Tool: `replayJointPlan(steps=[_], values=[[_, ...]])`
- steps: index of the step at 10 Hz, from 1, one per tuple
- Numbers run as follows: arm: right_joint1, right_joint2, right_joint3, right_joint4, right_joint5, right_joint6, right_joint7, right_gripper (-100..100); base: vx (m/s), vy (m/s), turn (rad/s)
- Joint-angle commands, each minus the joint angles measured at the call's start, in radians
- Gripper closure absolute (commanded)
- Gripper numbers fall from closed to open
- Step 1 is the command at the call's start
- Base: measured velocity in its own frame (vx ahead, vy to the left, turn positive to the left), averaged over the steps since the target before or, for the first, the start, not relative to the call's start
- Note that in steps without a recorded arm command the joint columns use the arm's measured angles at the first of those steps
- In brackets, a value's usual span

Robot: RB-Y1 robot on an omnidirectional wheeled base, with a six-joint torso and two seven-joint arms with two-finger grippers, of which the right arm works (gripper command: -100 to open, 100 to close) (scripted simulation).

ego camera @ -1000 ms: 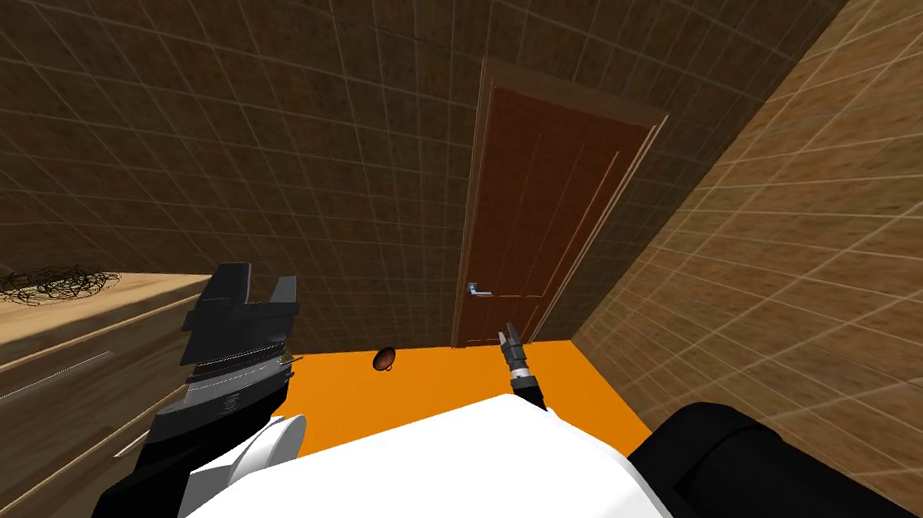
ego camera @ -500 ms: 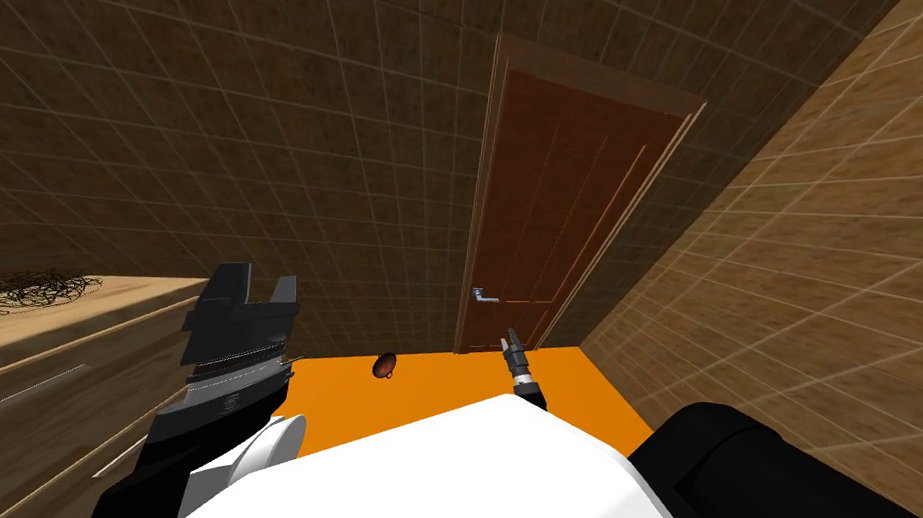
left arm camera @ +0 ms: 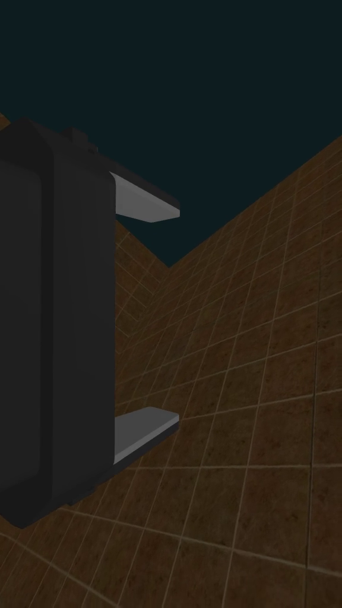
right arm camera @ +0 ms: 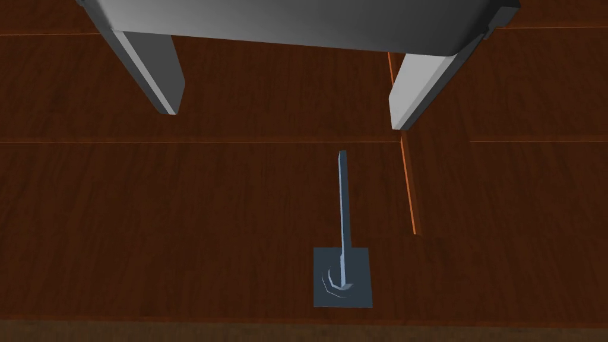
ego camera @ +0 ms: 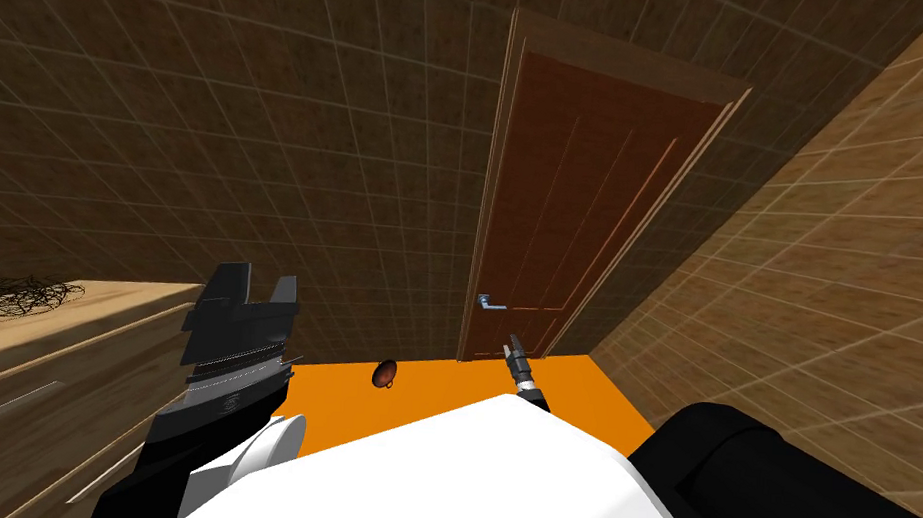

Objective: Pull the door open

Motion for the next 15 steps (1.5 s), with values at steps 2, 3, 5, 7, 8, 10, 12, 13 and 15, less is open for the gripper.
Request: replayJointPlan(steps=[2,3,5,7,8,10,12,13,15], values=[[-0.008,-0.009,-0.002,0.068,-0.006,-0.02,-0.003,-100,0.124,0.023,0.034],[-0.011,-0.012,-0.002,0.089,-0.008,-0.025,-0.004,-100,0.183,0.012,0.035],[-0.016,-0.017,-0.004,0.136,-0.013,-0.036,-0.005,-100,0.165,0.008,0.031],[-0.02,-0.021,-0.004,0.167,-0.016,-0.044,-0.006,-100,0.152,0.027,0.029],[-0.016,-0.021,-0.004,0.155,-0.015,-0.04,-0.006,-100,0.06,0.004,0.004],[-0.057,-0.029,-0.049,0.211,-0.04,-0.034,-0.006,-100,0.082,-0.003,0.287],[-0.089,-0.037,-0.086,0.256,-0.06,-0.028,-0.007,-100,0.103,-0.028,0.231],[-0.1,-0.039,-0.098,0.27,-0.067,-0.026,-0.007,-100,0.13,-0.051,0.197],[-0.133,-0.046,-0.136,0.316,-0.088,-0.02,-0.007,-100,0.105,-0.034,0.237]])
